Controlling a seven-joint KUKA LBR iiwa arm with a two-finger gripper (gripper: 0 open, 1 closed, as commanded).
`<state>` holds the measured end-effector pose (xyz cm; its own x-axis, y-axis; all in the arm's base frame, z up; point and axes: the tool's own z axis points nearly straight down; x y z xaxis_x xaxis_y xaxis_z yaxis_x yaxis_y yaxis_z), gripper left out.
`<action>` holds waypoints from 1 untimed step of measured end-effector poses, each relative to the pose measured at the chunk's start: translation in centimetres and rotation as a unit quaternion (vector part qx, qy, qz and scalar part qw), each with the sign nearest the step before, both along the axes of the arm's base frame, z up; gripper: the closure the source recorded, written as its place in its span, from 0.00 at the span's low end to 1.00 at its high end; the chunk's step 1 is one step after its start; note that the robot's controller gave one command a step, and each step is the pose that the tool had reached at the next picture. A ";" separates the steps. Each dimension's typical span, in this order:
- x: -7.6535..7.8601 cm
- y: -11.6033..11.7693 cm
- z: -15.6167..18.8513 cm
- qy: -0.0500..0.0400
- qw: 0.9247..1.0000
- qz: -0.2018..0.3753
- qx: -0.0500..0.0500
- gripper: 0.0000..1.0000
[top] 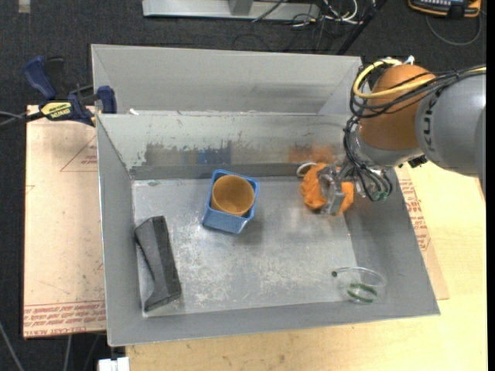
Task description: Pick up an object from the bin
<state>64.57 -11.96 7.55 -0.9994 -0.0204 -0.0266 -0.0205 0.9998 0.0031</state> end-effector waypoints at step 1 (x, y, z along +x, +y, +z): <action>0.0 0.0 0.0 0.000 1.000 0.000 0.000 1.00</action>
Offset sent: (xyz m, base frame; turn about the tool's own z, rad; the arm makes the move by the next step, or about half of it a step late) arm 0.0001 0.0001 0.0403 0.0000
